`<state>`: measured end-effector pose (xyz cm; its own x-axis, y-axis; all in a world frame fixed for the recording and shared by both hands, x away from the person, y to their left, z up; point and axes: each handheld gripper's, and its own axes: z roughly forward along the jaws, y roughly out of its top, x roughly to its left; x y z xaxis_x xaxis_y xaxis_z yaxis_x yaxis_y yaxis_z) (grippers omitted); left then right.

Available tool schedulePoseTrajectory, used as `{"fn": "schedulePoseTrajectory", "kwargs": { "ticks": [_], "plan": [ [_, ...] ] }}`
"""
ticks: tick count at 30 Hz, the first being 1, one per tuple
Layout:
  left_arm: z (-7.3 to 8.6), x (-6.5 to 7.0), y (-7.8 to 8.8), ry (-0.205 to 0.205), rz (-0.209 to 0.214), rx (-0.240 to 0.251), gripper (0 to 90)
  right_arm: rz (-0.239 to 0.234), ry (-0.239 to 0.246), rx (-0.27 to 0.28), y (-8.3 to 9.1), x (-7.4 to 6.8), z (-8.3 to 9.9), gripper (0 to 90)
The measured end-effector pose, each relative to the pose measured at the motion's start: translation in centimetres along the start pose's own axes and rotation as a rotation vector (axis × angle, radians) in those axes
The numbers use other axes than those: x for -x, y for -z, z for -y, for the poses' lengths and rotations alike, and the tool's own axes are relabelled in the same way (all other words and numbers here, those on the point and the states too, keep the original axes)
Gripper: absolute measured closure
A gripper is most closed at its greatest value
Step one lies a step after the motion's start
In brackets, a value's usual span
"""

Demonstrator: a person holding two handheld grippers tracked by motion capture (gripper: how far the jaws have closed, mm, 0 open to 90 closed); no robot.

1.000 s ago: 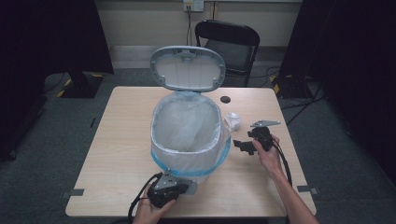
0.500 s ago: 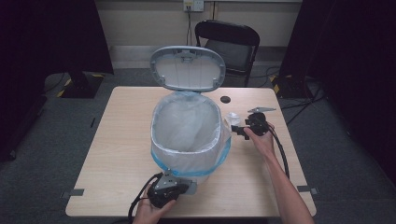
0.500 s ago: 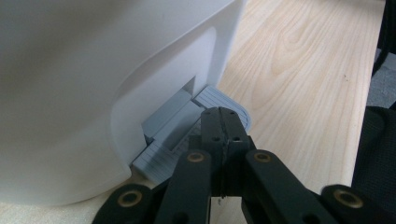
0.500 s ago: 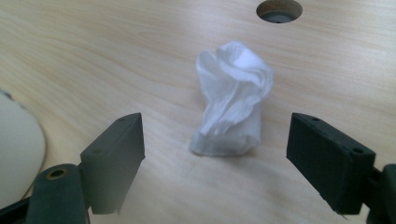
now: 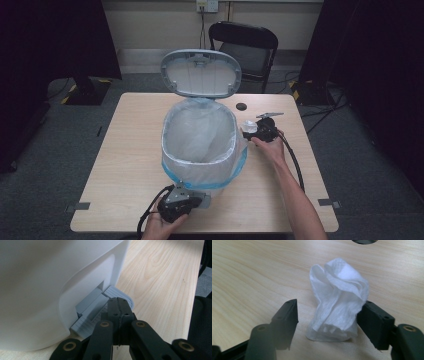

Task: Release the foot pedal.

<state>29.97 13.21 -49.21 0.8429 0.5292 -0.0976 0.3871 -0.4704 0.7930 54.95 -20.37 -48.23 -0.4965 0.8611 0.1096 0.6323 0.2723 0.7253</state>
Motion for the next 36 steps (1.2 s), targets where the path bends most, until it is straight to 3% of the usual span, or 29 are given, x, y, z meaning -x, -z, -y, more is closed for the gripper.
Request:
{"fn": "schedulePoseTrajectory", "kwargs": {
  "ticks": [4,10,13,18,21,23,25,31,36],
  "plan": [
    [0.0,0.0,0.0,-0.002,0.002,0.000,90.0,0.025,0.027,-0.029,-0.5,-0.2,0.0,44.4],
    [0.0,0.0,0.0,-0.004,0.005,0.001,90.0,0.049,0.014,-0.048,-0.7,-0.5,0.3,52.0],
    [0.0,0.0,0.0,-0.002,0.002,0.000,90.0,0.077,0.046,-0.062,-0.7,-0.8,0.2,57.5],
    [0.0,0.0,0.0,-0.005,0.002,0.000,90.0,0.074,0.060,-0.063,-0.6,-0.8,0.2,69.0],
    [0.0,-0.1,0.0,-0.010,0.004,-0.004,90.0,0.094,0.073,-0.062,-0.6,-1.1,0.2,82.5],
    [0.0,0.0,0.0,-0.010,0.003,-0.003,90.0,0.095,0.072,-0.060,-0.7,-1.2,0.1,84.2],
    [0.0,0.0,0.0,-0.011,-0.001,-0.008,90.0,0.093,0.065,-0.058,-0.7,-1.2,0.1,84.9],
    [0.0,0.0,0.0,-0.009,-0.002,-0.008,90.0,0.055,-0.018,-0.038,-0.6,-0.5,0.3,85.7],
    [0.0,0.0,0.0,-0.006,-0.001,-0.006,90.0,0.044,-0.032,-0.020,-0.3,-0.5,0.3,85.9]
  ]
}}
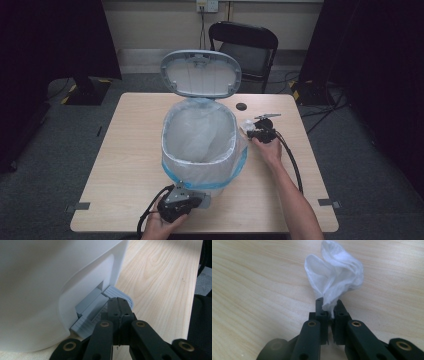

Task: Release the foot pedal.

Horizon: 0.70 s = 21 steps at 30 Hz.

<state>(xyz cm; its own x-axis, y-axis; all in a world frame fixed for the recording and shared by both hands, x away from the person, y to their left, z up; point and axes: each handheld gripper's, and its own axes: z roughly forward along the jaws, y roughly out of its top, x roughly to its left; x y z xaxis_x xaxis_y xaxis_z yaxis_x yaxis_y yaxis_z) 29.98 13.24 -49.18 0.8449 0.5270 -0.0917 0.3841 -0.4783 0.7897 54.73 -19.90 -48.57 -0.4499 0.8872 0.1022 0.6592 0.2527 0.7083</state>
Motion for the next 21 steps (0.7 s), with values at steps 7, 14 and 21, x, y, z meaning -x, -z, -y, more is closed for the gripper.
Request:
{"fn": "schedulePoseTrajectory", "kwargs": {
  "ticks": [7,14,21],
  "plan": [
    [0.0,0.0,0.0,0.004,0.001,0.006,90.0,-0.015,-0.005,0.019,1.0,0.1,0.0,85.9],
    [0.0,0.0,0.0,0.004,-0.002,0.002,90.0,-0.042,-0.012,0.047,2.5,0.1,0.0,86.0],
    [0.0,0.0,0.0,0.004,-0.002,0.000,90.0,-0.055,0.001,0.077,3.9,-0.6,-0.4,86.0]
  ]
}}
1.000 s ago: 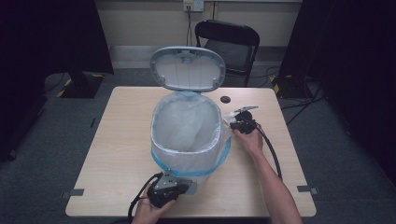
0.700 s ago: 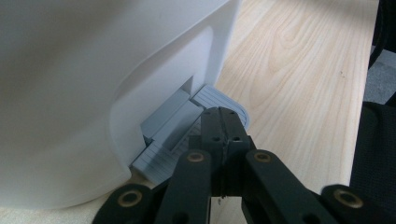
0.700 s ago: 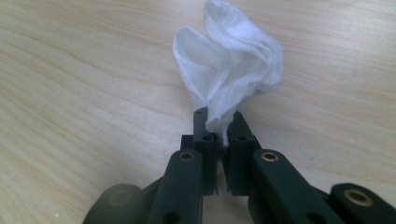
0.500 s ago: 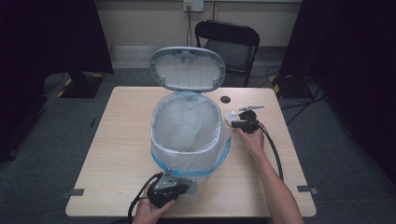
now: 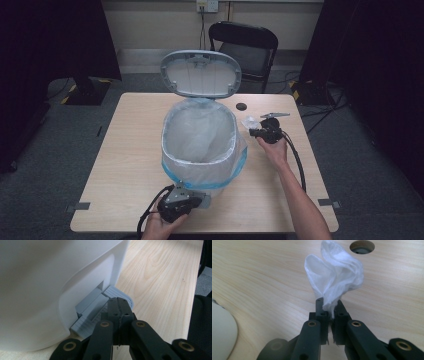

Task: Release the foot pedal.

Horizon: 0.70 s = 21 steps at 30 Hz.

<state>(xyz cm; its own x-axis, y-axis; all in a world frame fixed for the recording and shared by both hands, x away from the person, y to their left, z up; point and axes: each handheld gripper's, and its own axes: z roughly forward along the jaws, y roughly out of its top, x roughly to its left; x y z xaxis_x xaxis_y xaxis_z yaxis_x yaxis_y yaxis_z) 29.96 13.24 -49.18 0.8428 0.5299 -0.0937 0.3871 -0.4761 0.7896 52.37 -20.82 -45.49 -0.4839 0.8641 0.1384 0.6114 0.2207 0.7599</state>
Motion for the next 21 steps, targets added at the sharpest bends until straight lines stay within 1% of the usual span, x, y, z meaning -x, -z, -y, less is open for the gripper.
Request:
{"fn": "schedulePoseTrajectory", "kwargs": {
  "ticks": [2,4,11,14,21],
  "plan": [
    [0.0,0.0,0.0,0.000,0.000,0.000,90.0,0.008,0.015,-0.002,0.3,-0.1,-0.1,86.0],
    [0.0,0.0,0.0,0.000,0.000,0.002,90.0,-0.001,0.006,0.010,0.7,-0.1,-0.2,86.0],
    [0.0,0.0,0.0,0.001,0.004,0.006,90.0,-0.009,0.021,0.040,2.3,-0.4,-0.3,86.0],
    [0.0,0.0,0.0,0.003,0.002,0.006,90.0,-0.013,0.018,0.052,3.1,-0.4,-0.3,86.0],
    [0.0,0.0,0.0,0.003,-0.001,0.003,90.0,-0.039,0.004,0.081,4.9,-0.8,-0.4,86.0]
  ]
}}
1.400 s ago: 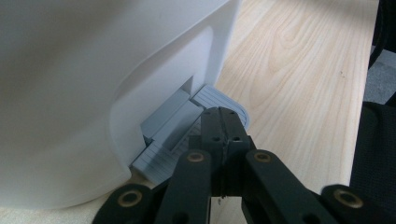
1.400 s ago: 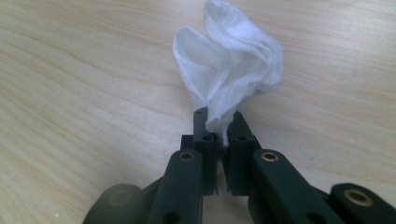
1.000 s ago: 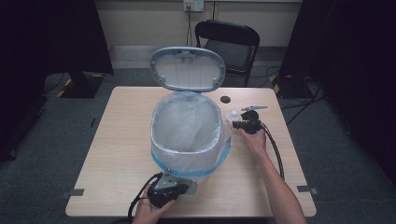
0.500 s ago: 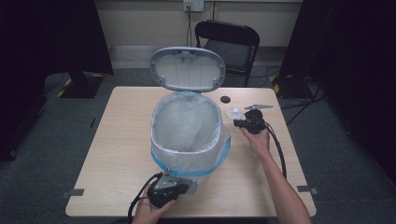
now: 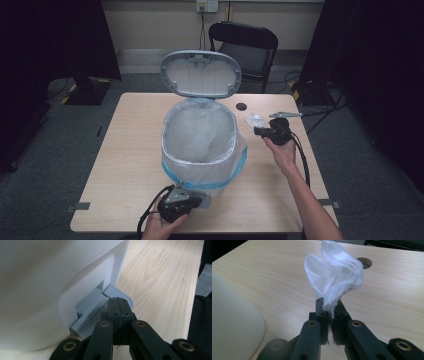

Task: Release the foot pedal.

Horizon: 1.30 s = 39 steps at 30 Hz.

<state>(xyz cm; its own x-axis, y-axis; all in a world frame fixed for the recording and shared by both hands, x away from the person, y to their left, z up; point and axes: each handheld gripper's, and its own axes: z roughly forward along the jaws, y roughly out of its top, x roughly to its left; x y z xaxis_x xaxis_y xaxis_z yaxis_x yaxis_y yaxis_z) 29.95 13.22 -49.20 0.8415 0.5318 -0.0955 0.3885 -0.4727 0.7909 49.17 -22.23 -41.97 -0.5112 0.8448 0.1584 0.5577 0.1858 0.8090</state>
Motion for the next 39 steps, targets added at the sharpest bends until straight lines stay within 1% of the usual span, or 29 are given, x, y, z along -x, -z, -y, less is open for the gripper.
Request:
{"fn": "schedulePoseTrajectory", "kwargs": {
  "ticks": [1,5,8,9,12,15,18,23,25,30,34,39],
  "plan": [
    [0.0,0.0,0.0,0.002,0.005,0.006,90.0,-0.002,0.001,0.007,0.3,-0.1,-0.1,86.0],
    [0.0,0.0,0.0,0.003,0.002,0.001,90.0,-0.005,0.003,0.032,1.6,-0.3,-0.4,86.0],
    [0.0,0.0,0.0,0.005,0.003,0.006,90.0,-0.017,0.004,0.052,2.6,-0.5,-0.5,86.0],
    [0.0,0.0,0.0,0.004,-0.002,-0.001,90.0,-0.022,0.007,0.056,2.9,-0.6,-0.5,86.0],
    [0.0,0.0,0.0,0.004,-0.001,-0.001,90.0,-0.030,0.009,0.076,3.9,-1.0,-0.6,86.0],
    [0.0,0.0,0.0,0.008,0.002,0.006,90.0,-0.044,0.008,0.090,4.6,-1.4,-0.7,86.0],
    [0.0,0.0,0.0,0.010,0.000,0.004,90.0,-0.051,0.017,0.100,5.3,-2.0,-0.6,86.0],
    [0.0,0.0,0.0,0.009,0.000,0.005,90.0,-0.076,0.027,0.134,6.4,-3.1,-0.5,86.0],
    [0.0,0.0,0.0,0.010,0.000,0.004,90.0,-0.076,0.032,0.147,6.9,-3.3,-0.6,86.0],
    [0.0,0.1,0.0,0.014,-0.003,0.005,90.0,-0.075,0.037,0.151,8.2,-4.0,-0.7,86.0],
    [0.0,0.0,0.0,0.014,-0.002,0.007,90.0,-0.086,0.039,0.169,9.1,-4.6,-0.9,86.0],
    [0.0,0.0,0.0,0.013,-0.002,0.007,90.0,-0.089,0.054,0.181,10.0,-5.1,-1.3,86.0]
  ]
}}
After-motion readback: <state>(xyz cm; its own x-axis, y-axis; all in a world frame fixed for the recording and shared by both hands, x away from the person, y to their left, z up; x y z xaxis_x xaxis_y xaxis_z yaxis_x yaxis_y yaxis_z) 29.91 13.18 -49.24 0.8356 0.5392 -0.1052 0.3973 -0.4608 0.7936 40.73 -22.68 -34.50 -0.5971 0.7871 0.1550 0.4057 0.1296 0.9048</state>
